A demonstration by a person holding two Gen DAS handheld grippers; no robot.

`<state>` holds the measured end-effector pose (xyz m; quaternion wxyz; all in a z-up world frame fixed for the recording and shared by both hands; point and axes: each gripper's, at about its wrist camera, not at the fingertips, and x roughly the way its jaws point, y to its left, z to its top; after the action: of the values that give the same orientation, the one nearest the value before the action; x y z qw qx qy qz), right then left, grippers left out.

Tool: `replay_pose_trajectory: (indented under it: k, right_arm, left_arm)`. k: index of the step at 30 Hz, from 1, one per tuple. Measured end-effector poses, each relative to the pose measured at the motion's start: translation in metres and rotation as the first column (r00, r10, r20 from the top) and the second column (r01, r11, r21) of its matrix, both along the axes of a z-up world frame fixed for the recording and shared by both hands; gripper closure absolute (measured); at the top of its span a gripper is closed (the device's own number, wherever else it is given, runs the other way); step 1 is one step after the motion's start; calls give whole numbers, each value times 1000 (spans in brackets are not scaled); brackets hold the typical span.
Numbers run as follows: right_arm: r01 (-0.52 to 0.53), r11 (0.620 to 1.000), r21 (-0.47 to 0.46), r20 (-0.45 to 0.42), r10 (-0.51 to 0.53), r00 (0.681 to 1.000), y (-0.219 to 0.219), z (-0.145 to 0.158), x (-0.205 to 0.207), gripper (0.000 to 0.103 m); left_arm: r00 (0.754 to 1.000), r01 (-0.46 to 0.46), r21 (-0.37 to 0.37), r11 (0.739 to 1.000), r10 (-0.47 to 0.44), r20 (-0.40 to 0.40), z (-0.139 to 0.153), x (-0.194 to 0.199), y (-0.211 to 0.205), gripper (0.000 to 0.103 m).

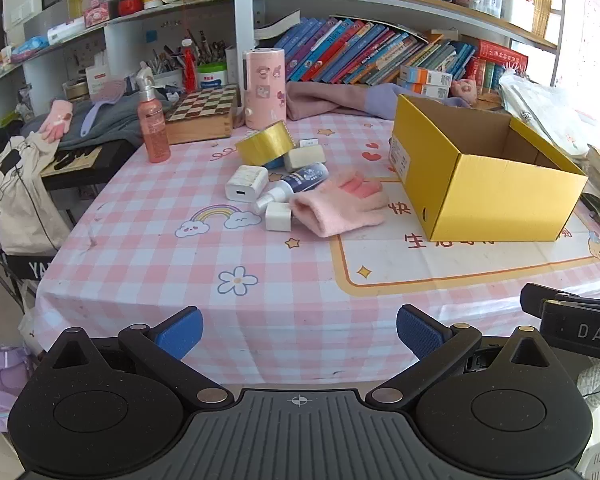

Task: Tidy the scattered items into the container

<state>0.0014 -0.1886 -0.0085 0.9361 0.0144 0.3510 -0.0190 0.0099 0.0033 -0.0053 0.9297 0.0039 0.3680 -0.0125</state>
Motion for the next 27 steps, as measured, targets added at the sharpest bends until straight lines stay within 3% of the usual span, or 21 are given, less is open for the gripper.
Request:
replay_pose_trajectory:
  k: [9,27]
  right_arm:
    - [-4,1000,2,-7,4,1000,0,-1,-1,0]
    - [2,1000,10,-14,-2,1000,-4,-1,-5,0]
  left_arm:
    - [999,0,-8,1000,0,-40,-5,2,2,0]
    - [999,7,-2,1000,-7,-33,-3,-1,0,0]
